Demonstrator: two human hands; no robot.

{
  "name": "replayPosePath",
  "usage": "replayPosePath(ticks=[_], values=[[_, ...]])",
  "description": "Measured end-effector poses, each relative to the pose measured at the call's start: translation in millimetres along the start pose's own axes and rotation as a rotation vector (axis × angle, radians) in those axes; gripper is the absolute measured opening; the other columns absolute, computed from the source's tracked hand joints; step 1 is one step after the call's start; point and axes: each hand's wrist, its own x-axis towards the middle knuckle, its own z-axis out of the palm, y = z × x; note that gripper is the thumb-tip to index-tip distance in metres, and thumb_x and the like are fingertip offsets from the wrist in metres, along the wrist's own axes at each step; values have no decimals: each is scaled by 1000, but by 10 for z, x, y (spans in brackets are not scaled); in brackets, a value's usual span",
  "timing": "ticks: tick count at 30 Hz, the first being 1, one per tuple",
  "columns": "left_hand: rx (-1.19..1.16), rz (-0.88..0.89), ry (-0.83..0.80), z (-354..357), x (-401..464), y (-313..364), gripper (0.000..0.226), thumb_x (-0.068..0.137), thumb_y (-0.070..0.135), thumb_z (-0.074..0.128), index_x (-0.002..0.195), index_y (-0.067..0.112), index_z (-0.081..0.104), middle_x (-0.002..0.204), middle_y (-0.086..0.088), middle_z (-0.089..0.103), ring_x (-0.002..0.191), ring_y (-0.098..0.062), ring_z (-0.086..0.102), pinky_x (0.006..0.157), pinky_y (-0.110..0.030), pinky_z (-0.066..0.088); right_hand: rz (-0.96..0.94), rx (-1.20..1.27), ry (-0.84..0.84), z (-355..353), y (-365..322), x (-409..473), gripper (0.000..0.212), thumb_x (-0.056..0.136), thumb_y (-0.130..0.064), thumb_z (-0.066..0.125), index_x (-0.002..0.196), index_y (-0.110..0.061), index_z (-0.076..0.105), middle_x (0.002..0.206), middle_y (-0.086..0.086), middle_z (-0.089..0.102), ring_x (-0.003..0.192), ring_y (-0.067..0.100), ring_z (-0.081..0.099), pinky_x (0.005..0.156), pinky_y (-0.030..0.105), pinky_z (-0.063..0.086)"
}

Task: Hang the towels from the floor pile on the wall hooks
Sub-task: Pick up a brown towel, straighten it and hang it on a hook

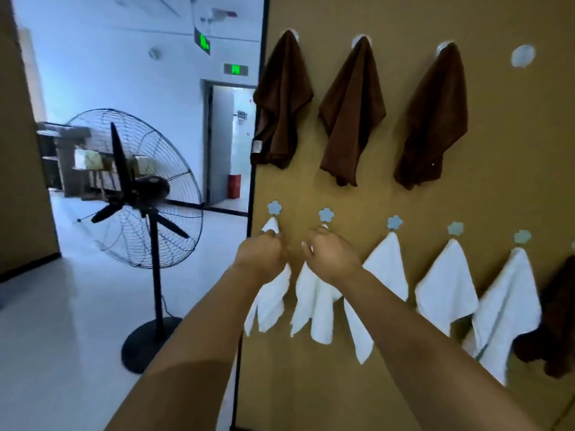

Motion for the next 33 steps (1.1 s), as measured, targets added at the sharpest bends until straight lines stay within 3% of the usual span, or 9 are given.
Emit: replayPosePath(ticks=[6,13,17,20,27,33], values=[[91,-139,13,-417,-678,-1116,37,101,30,30,122,4,48,124,-11,51,117,-27,45,88,-35,40,-135,74,-27,36,-1288,134,30,100,-27,34,111,-6,52,116,10,53,102,27,54,71,31,35],[240,-316,14,-1071,-1856,-2804,35,101,28,30,120,4,49,124,-13,50,117,-28,45,88,-36,40,-310,226,-42,267,-3469,354,29,99,-27,35,112,-7,53,115,10,54,103,28,53,73,30,37],[294,-531,20,-1492,-2681,-3879,33,100,27,33,115,6,53,122,-13,53,114,-30,49,87,-36,42,-466,330,-50,360,-4873,282,34,100,-29,34,119,-7,51,121,11,53,109,29,52,83,35,42],[327,-686,-25,-1767,-3319,-4476,30,98,22,37,116,5,53,124,-15,54,115,-32,50,88,-39,42,-584,388,-75,388,-5838,174,31,99,-29,36,118,-9,52,120,11,54,108,29,53,82,34,43],[423,-939,-26,-2176,-4710,-5506,29,98,26,38,114,5,52,121,-13,54,114,-32,50,87,-36,41,-877,483,-132,321,-7794,-238,32,100,-27,36,120,-8,52,125,11,52,112,30,52,84,38,42],[464,-1159,-45,-2330,-5724,-6211,30,100,26,36,114,6,51,121,-12,54,113,-29,50,85,-35,42,-1107,531,-206,402,-9059,-569,36,101,-28,34,126,-6,49,129,12,50,115,32,49,88,37,40]])
